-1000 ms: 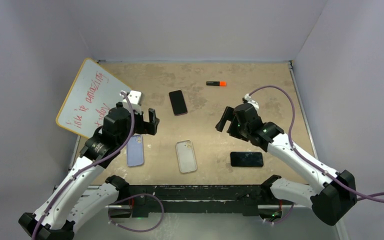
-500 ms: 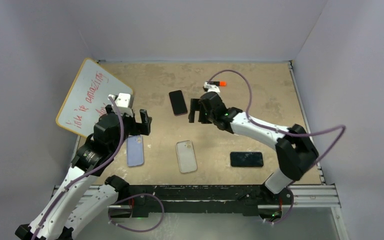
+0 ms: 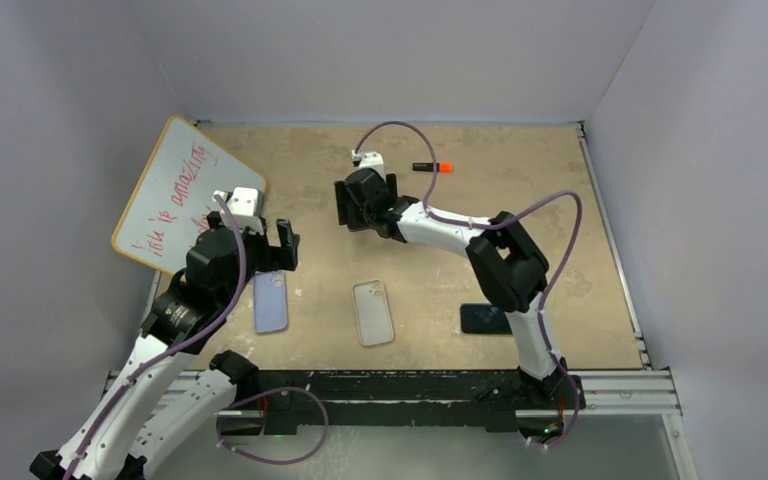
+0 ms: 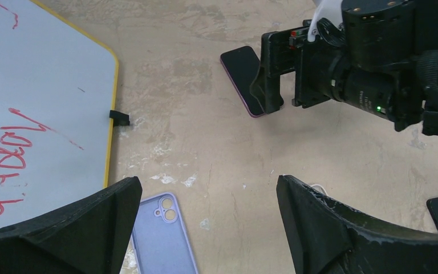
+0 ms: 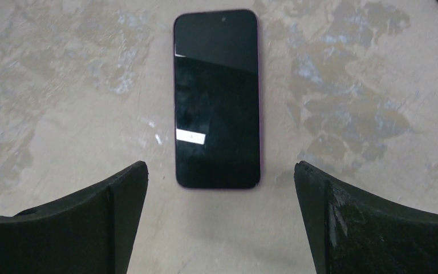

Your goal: Put the phone into the phone case

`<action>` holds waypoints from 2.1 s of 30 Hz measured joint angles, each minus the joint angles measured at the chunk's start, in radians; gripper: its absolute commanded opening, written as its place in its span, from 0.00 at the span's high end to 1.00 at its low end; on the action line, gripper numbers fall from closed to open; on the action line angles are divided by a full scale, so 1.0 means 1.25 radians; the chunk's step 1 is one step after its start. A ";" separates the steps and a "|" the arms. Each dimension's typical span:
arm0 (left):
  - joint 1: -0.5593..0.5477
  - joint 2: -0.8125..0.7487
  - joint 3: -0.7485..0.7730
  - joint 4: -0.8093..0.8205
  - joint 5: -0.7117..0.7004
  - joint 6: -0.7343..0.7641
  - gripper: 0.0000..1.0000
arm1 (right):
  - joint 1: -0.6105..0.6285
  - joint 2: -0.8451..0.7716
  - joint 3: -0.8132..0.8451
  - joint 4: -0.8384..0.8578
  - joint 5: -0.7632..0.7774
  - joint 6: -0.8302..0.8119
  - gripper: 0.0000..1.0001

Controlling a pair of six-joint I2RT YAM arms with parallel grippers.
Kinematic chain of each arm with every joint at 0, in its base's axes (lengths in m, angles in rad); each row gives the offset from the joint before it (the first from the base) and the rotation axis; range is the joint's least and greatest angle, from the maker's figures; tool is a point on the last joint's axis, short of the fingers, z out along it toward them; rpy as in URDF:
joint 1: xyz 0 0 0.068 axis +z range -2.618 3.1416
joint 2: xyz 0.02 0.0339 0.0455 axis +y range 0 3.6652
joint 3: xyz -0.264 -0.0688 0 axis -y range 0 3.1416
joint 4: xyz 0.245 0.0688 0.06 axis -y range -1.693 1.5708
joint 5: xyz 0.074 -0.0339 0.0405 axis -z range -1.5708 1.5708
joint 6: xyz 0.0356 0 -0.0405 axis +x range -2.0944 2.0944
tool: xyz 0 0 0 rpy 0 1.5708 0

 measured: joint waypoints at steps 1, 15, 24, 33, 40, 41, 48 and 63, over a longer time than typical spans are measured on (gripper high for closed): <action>0.000 0.000 0.000 0.000 0.000 0.000 0.07 | 0.000 0.016 0.015 -0.001 0.005 -0.009 0.01; 0.004 -0.005 0.000 0.000 -0.001 0.000 0.08 | 0.002 0.182 0.203 -0.037 0.048 -0.066 0.01; 0.008 -0.005 0.000 0.000 -0.002 0.000 0.08 | 0.002 0.241 0.249 -0.060 0.063 -0.075 0.01; 0.012 -0.002 0.000 0.000 -0.007 -0.001 0.09 | 0.002 0.243 0.251 -0.062 0.062 -0.080 0.10; 0.020 0.009 0.000 0.000 -0.009 -0.002 0.09 | 0.002 0.244 0.251 -0.061 0.049 -0.078 0.18; 0.020 0.011 0.000 0.000 -0.009 -0.003 0.09 | 0.002 0.244 0.251 -0.061 0.049 -0.077 0.18; 0.020 0.026 0.000 0.001 0.003 -0.038 0.11 | 0.002 0.244 0.251 -0.064 0.048 -0.071 0.26; 0.020 0.161 -0.002 0.041 0.265 -0.179 0.30 | 0.002 -0.004 -0.125 -0.032 0.059 -0.020 0.36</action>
